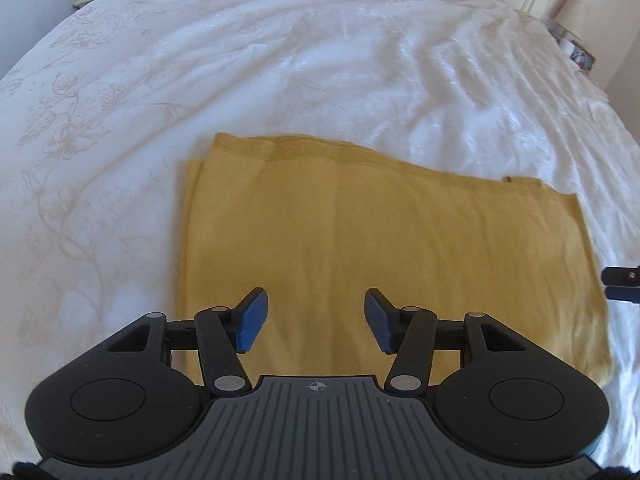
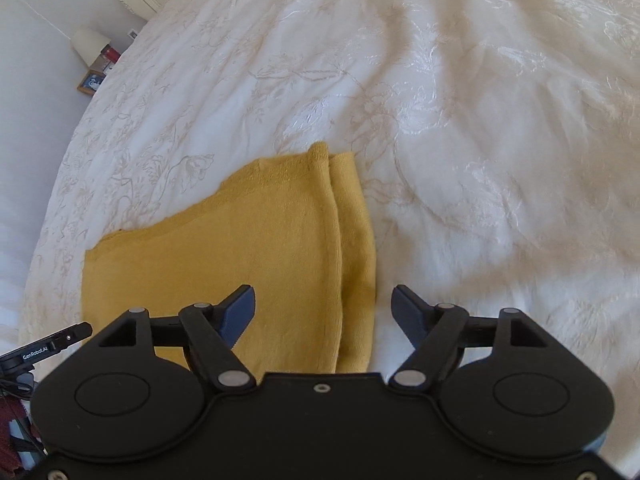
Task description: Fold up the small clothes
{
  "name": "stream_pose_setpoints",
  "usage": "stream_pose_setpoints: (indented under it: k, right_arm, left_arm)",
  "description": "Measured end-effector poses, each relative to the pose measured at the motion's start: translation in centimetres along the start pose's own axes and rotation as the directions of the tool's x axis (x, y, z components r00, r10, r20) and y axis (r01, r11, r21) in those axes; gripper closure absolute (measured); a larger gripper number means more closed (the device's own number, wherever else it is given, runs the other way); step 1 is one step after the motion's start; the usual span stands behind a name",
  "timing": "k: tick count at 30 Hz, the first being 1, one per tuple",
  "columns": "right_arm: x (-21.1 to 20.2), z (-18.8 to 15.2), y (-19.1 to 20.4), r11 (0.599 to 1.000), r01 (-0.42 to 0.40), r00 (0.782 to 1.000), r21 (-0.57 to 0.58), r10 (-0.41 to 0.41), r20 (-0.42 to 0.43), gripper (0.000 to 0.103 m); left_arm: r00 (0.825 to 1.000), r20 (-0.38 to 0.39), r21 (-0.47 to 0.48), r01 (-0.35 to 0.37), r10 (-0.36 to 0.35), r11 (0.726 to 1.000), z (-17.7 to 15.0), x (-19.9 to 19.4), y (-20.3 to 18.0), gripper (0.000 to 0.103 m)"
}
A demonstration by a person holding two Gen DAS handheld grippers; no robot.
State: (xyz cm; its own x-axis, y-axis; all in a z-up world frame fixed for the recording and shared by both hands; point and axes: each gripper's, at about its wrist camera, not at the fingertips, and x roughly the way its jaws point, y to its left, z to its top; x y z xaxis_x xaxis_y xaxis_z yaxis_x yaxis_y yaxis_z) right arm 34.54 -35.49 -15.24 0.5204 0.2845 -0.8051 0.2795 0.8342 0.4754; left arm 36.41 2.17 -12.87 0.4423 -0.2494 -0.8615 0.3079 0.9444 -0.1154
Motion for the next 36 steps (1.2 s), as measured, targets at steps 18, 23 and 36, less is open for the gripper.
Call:
stream_pose_setpoints:
  k: [18, 23, 36]
  right_arm:
    - [-4.0, -10.6, 1.8, 0.998, 0.035, 0.996, 0.048, -0.031, -0.089, 0.009]
    - [-3.5, -13.0, 2.4, 0.996, 0.091, 0.985, 0.025, -0.086, -0.152, 0.003]
    - [-1.0, -17.7, 4.8, 0.971, 0.228, 0.949, -0.073, -0.238, -0.206, 0.0]
  left_arm:
    - [0.978, -0.204, 0.033, -0.037, 0.043, 0.999, -6.2, 2.8, -5.5, 0.037]
    - [0.977, -0.205, 0.046, -0.053, 0.061, 0.998, -6.2, 3.2, -5.6, 0.033]
    - [0.976, -0.213, 0.082, -0.021, 0.038, 0.996, -6.8, 4.4, -5.4, 0.016]
